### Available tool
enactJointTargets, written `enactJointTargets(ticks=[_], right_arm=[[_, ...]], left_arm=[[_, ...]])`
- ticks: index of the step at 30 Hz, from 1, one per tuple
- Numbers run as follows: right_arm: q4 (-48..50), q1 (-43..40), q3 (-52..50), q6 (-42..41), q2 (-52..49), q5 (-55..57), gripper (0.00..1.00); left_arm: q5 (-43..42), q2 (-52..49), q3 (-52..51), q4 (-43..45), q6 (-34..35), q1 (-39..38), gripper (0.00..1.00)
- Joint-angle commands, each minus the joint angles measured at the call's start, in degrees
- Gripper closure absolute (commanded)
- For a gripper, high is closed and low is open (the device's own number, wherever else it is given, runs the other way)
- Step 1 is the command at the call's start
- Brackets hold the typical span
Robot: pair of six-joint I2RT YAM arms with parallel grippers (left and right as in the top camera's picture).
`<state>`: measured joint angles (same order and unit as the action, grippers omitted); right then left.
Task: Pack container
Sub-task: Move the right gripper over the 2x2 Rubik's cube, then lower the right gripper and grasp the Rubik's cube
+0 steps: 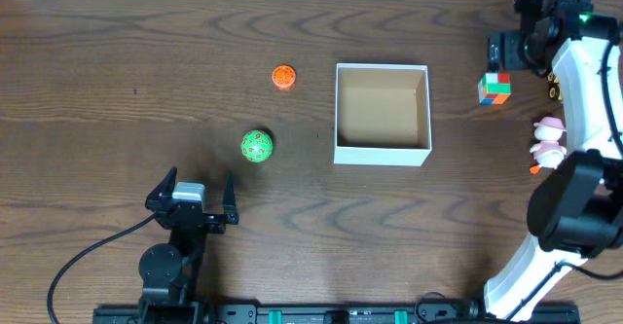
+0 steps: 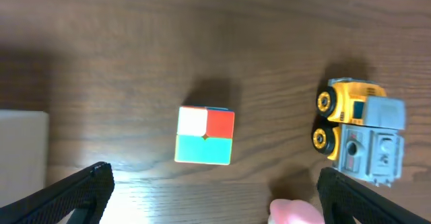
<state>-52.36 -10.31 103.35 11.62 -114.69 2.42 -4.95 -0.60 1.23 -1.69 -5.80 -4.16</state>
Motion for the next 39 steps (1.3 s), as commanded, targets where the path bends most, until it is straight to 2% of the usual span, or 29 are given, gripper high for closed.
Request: enactJointTargets(ticks=[1,22,39], right_arm=[[0.57,-1.92,0.79,3.21,-2.19,0.42,0.01],[3.67,-1.88,0.79,-6.78,-11.98,-0.79,0.01],[5.03,-1.88,0.15,-6.84,-12.02,-3.54,0.01]], left_arm=[[-0.42,0.37,-1.01,-1.88,0.5,0.24,0.02],[-0.39,0.37,-1.01,-1.88,0.5,0.24,0.02],[-0.39,0.37,-1.01,-1.88,0.5,0.24,0.02]])
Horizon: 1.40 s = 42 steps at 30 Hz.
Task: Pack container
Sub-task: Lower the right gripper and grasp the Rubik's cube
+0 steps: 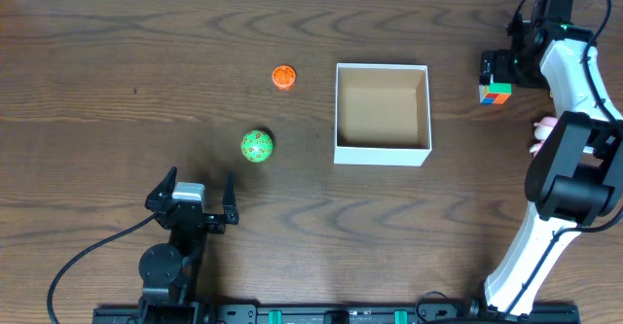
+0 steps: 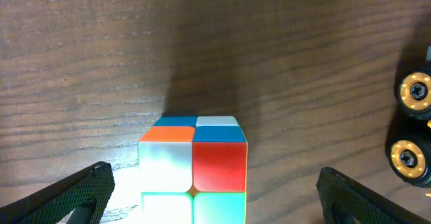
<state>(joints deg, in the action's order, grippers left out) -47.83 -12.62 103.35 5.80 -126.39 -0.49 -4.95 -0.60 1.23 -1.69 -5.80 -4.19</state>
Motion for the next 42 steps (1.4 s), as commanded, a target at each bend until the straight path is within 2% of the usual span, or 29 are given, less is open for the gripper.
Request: enactJointTargets(ticks=[1,32,42], right_arm=[[0.61,0.44,-0.07,-1.03,-0.33,-0.63,0.01],[3.37,0.63,-1.92,-0.83,-5.51,0.07,0.01],[3.08,0.66,-0.83,-0.85,-5.51,0.09,0.12]], left_arm=[[-0.39,0.37,-1.01,-1.88,0.5,0.26,0.02],[-0.39,0.37,-1.01,-1.88,0.5,0.26,0.02],[-0.39,0.37,-1.01,-1.88,0.5,0.26,0.02]])
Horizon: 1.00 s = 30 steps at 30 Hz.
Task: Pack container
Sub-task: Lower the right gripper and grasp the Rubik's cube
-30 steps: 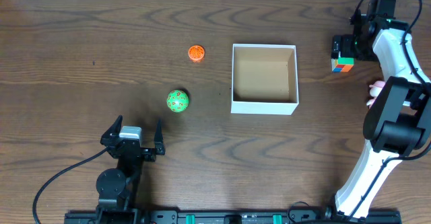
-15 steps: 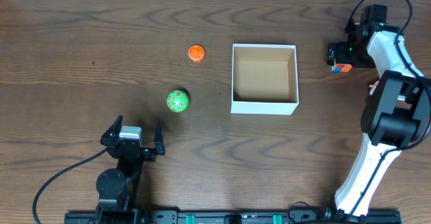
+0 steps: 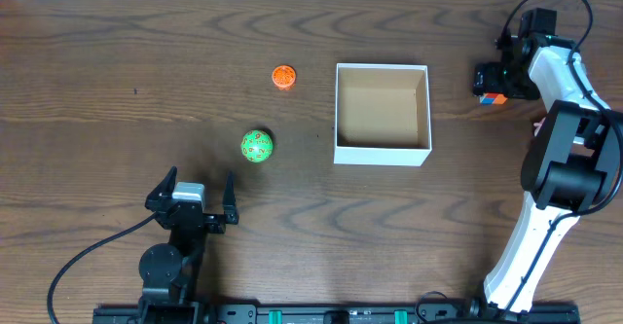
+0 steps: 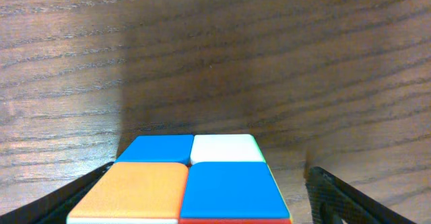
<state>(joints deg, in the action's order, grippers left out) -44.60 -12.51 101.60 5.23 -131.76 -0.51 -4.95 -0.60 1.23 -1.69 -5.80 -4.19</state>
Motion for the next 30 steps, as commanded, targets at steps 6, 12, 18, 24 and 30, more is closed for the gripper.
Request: enactJointTargets(ticks=[6,12,18,24,30], right_arm=[[-1.9,0.52,3.5,-0.31,-0.13,0.09,0.22],[-3.45,0.52,5.95,-0.31,-0.13,0.09,0.32],[-3.91,0.55,6.03,-0.52,-0.13,0.07,0.43],[-5.29,0.52,6.03,-2.56,-0.13,0.26,0.41],[-6.45,0.52,6.01,-6.56,-0.13,0.28,0.37]], left_arm=[[-0.39,0.37,-1.01,-1.88,0.5,0.26,0.02],[-0.39,0.37,-1.01,-1.88,0.5,0.26,0.02],[-0.39,0.37,-1.01,-1.88,0.5,0.26,0.02],[-0.39,0.37,-1.01,-1.88,0.5,0.26,0.02],[-0.42,0.37,-1.01,-1.88,0.5,0.26,0.02]])
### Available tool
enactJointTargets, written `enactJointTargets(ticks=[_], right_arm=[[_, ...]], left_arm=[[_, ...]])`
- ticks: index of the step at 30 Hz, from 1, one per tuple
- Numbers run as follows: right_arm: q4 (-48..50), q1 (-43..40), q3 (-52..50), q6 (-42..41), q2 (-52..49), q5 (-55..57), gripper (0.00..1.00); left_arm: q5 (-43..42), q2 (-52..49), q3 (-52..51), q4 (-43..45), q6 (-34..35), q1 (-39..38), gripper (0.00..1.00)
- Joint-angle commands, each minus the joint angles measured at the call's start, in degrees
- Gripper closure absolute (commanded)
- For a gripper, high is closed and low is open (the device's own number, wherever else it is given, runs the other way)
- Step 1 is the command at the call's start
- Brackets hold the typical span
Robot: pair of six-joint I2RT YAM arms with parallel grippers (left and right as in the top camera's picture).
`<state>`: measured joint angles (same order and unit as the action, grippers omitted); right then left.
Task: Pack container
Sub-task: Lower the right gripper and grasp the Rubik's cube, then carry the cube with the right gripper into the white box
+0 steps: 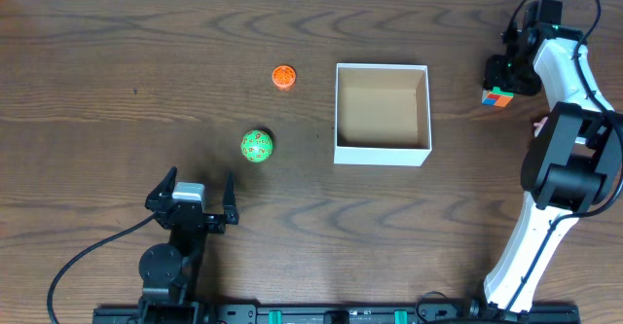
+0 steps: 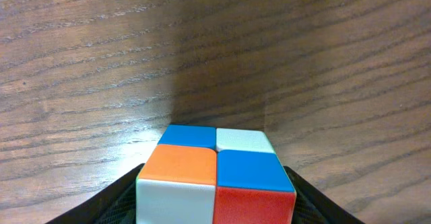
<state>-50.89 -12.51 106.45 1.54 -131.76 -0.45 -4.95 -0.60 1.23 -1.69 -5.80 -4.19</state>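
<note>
A small colour cube [image 2: 215, 183] sits between the black fingers [image 2: 116, 205] of my right gripper [image 2: 215, 207], which is shut on its two sides. Overhead, the cube [image 1: 497, 96] is to the right of the white open box [image 1: 383, 155], just under the right gripper [image 1: 503, 79]. A green ball [image 1: 257, 146] and a small orange piece [image 1: 283, 76] lie on the table left of the box. The box's inside shows only its bare floor. My left gripper [image 1: 200, 180] rests open near the front left, below the green ball.
The tabletop is dark wood. A pink toy [image 1: 537, 126] peeks out beside the right arm [image 1: 574, 81], below the cube. The left arm's cable [image 1: 92, 251] runs along the front edge.
The right gripper's fingers stood a little off the cube's sides; now they press against it. Overhead, the cube shows more fully from under the gripper. The left arm has not moved.
The right gripper was open well above the cube, with a yellow toy truck to its right. Then it was lower, with the cube close below it. Then its fingers flanked the cube on the table, and now they are shut on it.
</note>
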Motion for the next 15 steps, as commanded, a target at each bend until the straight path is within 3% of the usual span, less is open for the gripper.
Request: enactJointTargets(ticks=[1,7,13,15], right_arm=[[-0.17,0.52,1.16,-3.26,-0.13,0.22,0.36],[-0.26,0.52,1.16,-4.35,-0.13,0.24,0.39],[-0.09,0.46,1.16,-4.31,-0.13,0.26,0.59],[-0.04,0.46,1.18,-4.28,-0.13,0.26,0.6]], left_arm=[[-0.39,0.37,-1.01,-1.88,0.5,0.26,0.02],[-0.39,0.37,-1.01,-1.88,0.5,0.26,0.02],[-0.39,0.37,-1.01,-1.88,0.5,0.26,0.02],[-0.39,0.37,-1.01,-1.88,0.5,0.26,0.02]])
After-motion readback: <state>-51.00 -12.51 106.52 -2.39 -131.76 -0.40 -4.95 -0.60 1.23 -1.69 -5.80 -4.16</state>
